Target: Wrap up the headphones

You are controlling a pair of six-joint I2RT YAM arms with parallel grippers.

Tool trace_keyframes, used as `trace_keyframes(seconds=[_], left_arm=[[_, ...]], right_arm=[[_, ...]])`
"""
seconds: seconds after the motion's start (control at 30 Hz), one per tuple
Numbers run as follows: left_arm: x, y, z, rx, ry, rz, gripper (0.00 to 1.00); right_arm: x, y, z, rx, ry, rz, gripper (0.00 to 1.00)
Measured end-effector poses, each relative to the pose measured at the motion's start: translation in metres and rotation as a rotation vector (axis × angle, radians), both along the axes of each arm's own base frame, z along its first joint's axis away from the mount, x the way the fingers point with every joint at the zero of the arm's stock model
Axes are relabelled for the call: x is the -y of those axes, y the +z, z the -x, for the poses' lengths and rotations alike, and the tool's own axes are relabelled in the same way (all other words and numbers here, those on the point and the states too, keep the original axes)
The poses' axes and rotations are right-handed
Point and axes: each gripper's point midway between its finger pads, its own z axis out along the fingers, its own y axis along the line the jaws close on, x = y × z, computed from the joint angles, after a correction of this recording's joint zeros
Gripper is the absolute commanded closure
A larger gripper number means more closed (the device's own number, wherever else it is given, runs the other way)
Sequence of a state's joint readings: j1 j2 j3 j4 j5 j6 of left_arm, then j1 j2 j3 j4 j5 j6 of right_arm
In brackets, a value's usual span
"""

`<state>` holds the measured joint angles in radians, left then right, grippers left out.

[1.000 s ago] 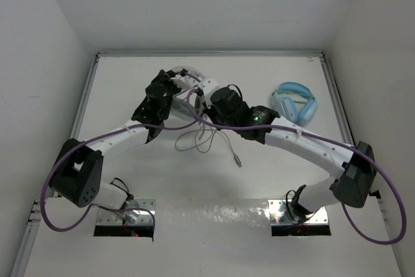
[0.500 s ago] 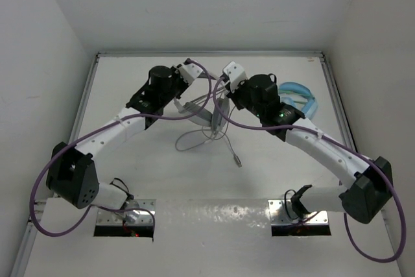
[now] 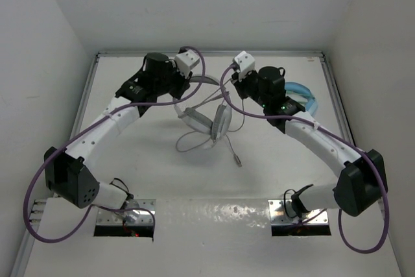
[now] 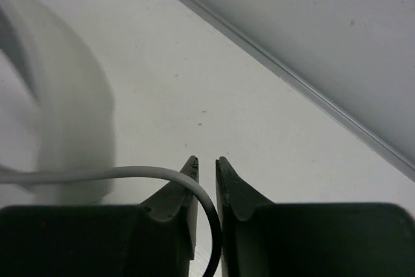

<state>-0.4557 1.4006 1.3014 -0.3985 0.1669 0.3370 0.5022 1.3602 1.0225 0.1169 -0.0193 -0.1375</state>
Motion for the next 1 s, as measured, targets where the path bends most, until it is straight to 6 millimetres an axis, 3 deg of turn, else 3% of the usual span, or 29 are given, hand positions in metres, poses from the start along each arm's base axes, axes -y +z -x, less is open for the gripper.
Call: trace_keyframes(seconds=[0.07,0.1,0.2,0.27,0.5,0.67,0.87,1.0], left_arm=[[-0.001,-0.003,0.009,-0.065,-0.015,0.02,1.0],[-0.003,-0.004,0.016,-0.105,-0.025,0.027,1.0],[-0.008,0.003,0.028,-0.19,-0.034,0.068,1.0],[-0.007,0.017,0.031,-0.21,-0.034,0.109,1.0],[0.002,0.108,0.028,-0.102,-0.06,0.24,1.0],[0.003,0.178,0.027,0.019,-0.062,0.322,1.0],[0.003,0.224,0.029,0.048,-0.052,0.438,1.0],[-0.009,0.243,0.02,0.052,0.002,0.504,1.0]], right_arm=[[0.008,-0.001,-0.003,0.009,-0.02,-0.027,0.69],[0.015,-0.002,-0.006,0.01,-0.039,-0.044,0.54],[0.03,-0.011,-0.01,0.002,-0.069,-0.079,0.43],[0.028,-0.017,-0.007,-0.009,-0.047,-0.103,0.41],[-0.012,-0.039,0.01,-0.088,0.113,-0.318,0.37],[-0.039,-0.072,0.008,-0.206,0.154,-0.493,0.37],[-0.082,-0.099,0.021,-0.307,0.211,-0.59,0.39],[-0.106,-0.111,0.035,-0.334,0.225,-0.583,0.48]])
